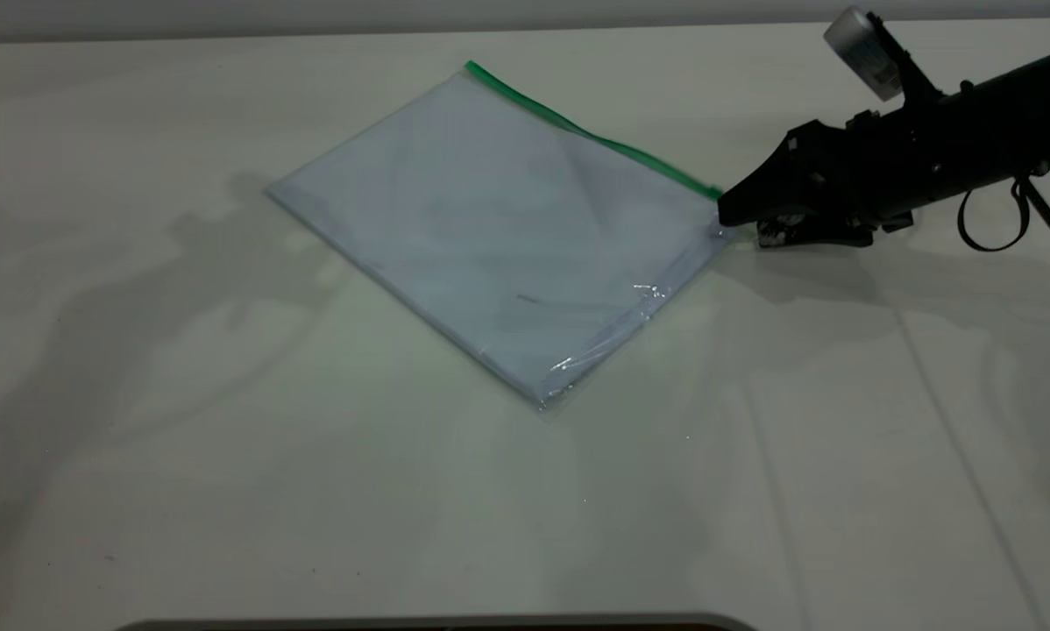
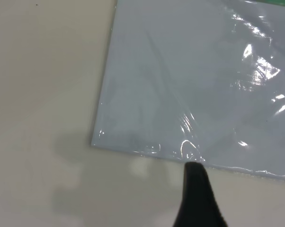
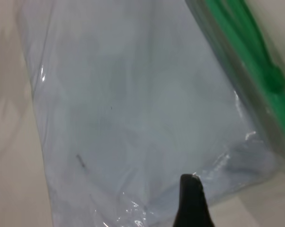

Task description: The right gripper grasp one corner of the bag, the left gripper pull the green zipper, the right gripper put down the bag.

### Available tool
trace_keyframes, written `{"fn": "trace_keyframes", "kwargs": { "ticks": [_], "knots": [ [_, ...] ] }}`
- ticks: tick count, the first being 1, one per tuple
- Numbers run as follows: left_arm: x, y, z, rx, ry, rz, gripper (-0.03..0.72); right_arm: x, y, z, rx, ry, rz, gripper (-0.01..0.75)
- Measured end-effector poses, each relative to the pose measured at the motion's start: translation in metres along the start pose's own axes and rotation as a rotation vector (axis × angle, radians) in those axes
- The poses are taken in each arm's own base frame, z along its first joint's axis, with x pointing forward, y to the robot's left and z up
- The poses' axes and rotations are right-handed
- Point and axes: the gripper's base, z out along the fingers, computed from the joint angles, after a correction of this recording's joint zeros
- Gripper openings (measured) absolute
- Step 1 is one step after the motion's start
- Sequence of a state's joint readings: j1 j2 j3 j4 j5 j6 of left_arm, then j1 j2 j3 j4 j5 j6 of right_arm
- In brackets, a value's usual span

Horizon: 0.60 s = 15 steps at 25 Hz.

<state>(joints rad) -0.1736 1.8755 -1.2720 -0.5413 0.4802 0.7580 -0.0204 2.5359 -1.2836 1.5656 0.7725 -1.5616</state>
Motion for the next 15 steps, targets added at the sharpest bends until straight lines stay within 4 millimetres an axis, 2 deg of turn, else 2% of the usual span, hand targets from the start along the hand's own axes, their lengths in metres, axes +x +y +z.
{"fn": "trace_keyframes", "kwargs": {
  "ticks": [8,15],
  "knots": [
    [0.0,0.0,0.0,0.0,0.0,0.0,0.561,0.001,-0.003,0.003,-0.001,-0.025,0.021,0.578],
    [0.0,0.0,0.0,0.0,0.0,0.0,0.561,-0.002,0.011,0.014,-0.025,-0.067,-0.024,0.578]
  ]
}}
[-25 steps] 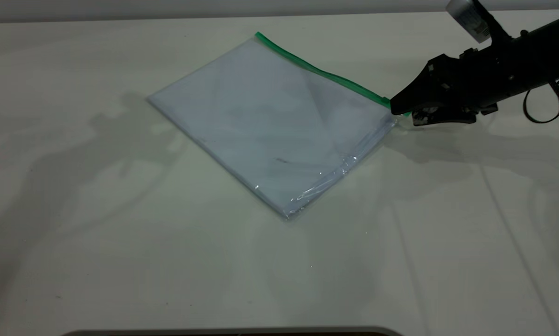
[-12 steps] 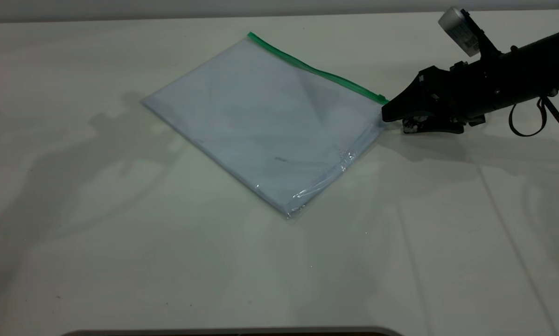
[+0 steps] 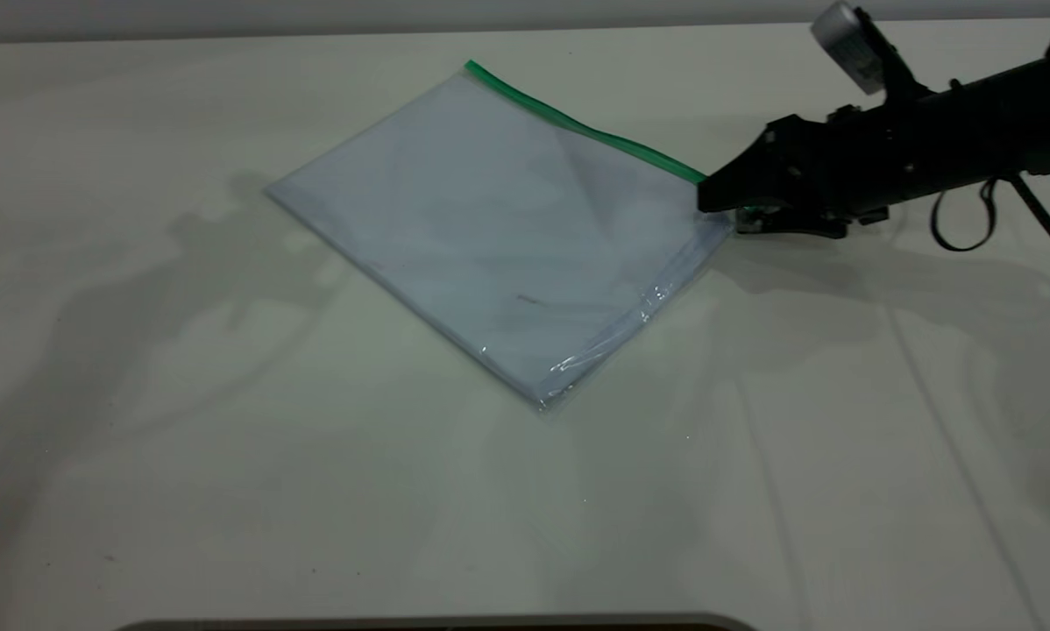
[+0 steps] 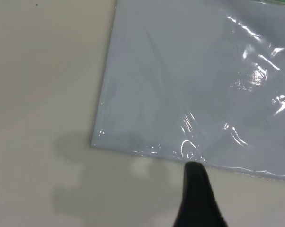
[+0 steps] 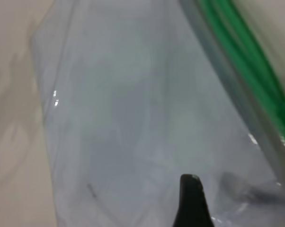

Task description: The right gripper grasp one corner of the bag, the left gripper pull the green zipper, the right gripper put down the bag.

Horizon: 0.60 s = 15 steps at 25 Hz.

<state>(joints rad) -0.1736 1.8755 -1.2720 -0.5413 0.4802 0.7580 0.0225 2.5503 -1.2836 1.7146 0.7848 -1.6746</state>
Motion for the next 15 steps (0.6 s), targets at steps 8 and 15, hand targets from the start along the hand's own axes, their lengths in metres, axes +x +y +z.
{"fn": "trace_keyframes", "kwargs": {
  "ticks": [8,15],
  "knots": [
    [0.0,0.0,0.0,0.0,0.0,0.0,0.561,0.006,0.008,0.014,-0.025,-0.002,-0.01,0.511],
    [0.0,0.0,0.0,0.0,0.0,0.0,0.561,0.005,0.008,0.014,-0.034,-0.012,-0.023,0.093]
  ]
}}
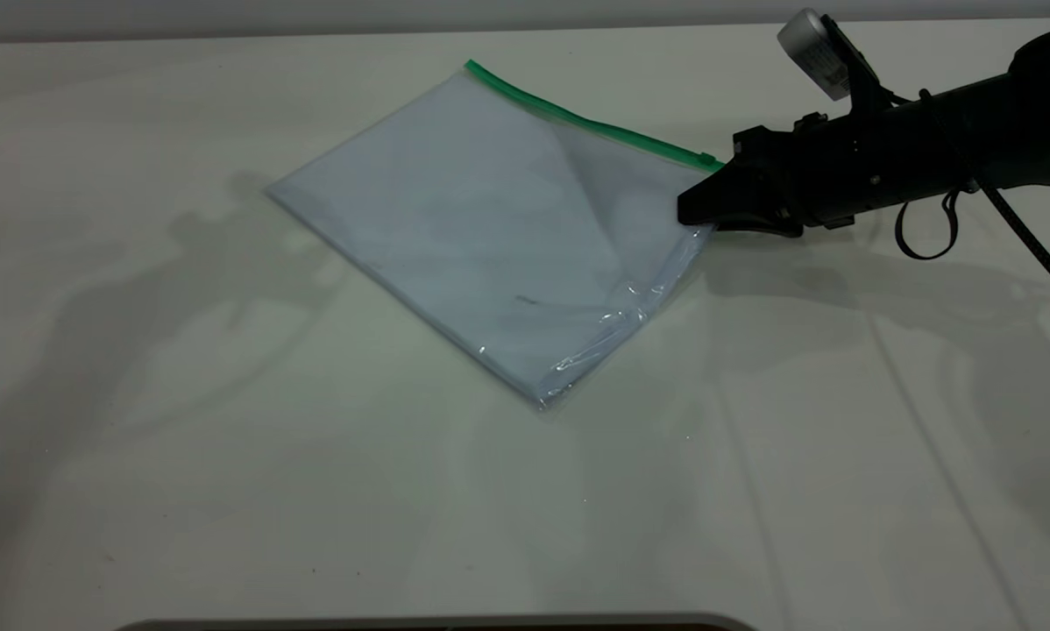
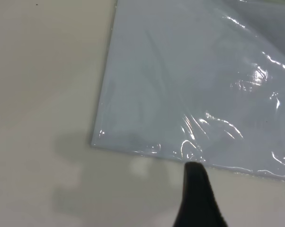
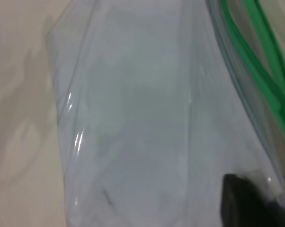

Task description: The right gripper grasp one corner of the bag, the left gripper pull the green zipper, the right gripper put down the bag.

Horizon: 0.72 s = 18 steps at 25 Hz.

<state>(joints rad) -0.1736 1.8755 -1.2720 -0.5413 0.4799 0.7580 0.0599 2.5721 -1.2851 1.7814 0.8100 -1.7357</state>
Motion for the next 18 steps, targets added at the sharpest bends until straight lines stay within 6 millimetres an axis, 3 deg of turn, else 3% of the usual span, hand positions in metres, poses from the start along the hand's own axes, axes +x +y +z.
{"fn": "trace_keyframes", "kwargs": {
  "ticks": [2,8,14,18],
  "knots": [
    [0.0,0.0,0.0,0.0,0.0,0.001,0.561,0.0,0.001,0.0,-0.012,-0.002,-0.01,0.034],
    [0.006,0.0,0.012,0.027,0.037,0.088,0.561,-0.01,0.011,-0.005,-0.052,0.083,-0.136,0.033],
    [0.012,-0.003,0.03,0.104,0.056,0.203,0.561,-0.029,0.037,-0.013,-0.21,0.299,-0.26,0.033],
    [0.01,-0.006,0.035,0.148,0.008,0.245,0.561,-0.029,0.063,-0.001,-0.291,0.429,-0.379,0.033]
  ]
}}
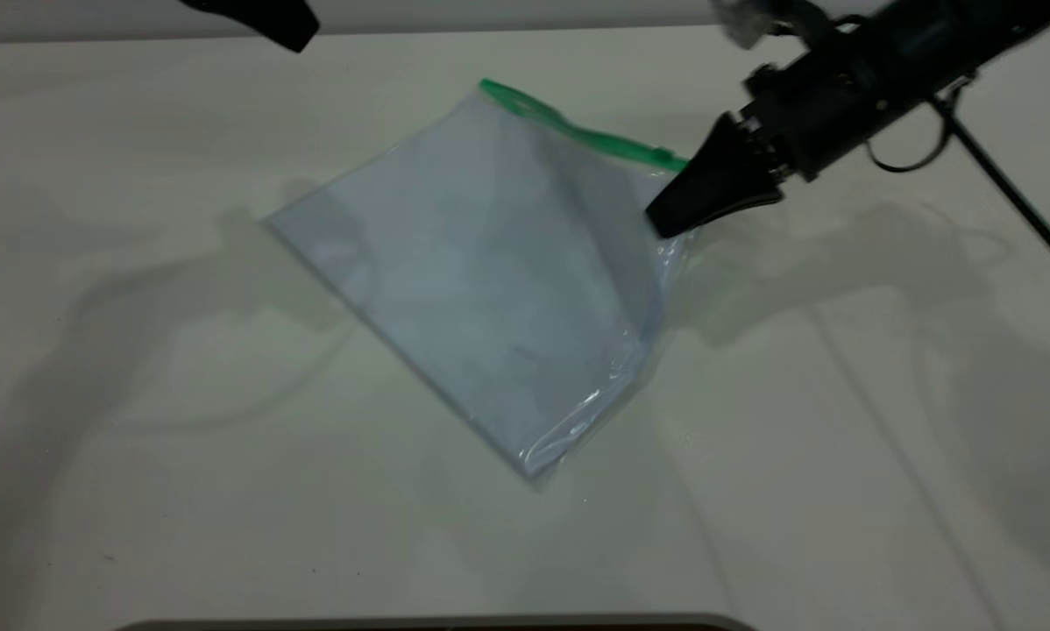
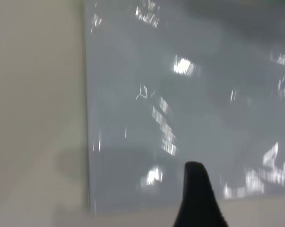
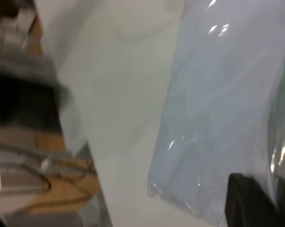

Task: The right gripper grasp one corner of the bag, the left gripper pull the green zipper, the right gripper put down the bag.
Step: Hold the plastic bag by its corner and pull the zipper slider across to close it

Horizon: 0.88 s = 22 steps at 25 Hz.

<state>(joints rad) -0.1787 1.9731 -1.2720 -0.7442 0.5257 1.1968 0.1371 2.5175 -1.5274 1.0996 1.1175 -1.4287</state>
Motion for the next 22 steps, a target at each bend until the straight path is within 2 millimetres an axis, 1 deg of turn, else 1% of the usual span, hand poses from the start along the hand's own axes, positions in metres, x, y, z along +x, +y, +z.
{"fn": "trace_keyframes", "kwargs": {
  "ticks": [4,6,9,11,16,22],
  "knots": [
    [-0.004,-0.004,0.0,0.042,-0.042,0.045,0.561,-0.009,0.022,0.028,-0.029,0.124,-0.103,0.033],
    [-0.004,-0.005,0.0,0.058,-0.045,0.073,0.561,-0.01,0.035,0.043,-0.046,0.191,-0.144,0.033],
    [-0.004,-0.007,0.0,0.072,-0.043,0.125,0.561,-0.01,0.048,0.059,-0.07,0.259,-0.185,0.033],
    [-0.003,-0.007,0.0,0.081,-0.043,0.17,0.561,-0.012,0.053,0.063,-0.081,0.254,-0.185,0.033],
    [-0.002,-0.011,0.0,0.115,-0.042,0.279,0.562,-0.026,0.055,0.063,-0.108,0.091,-0.094,0.033],
    [-0.004,-0.018,-0.001,0.183,-0.083,0.403,0.562,-0.038,0.044,0.063,0.011,-0.041,-0.034,0.033]
  ]
}}
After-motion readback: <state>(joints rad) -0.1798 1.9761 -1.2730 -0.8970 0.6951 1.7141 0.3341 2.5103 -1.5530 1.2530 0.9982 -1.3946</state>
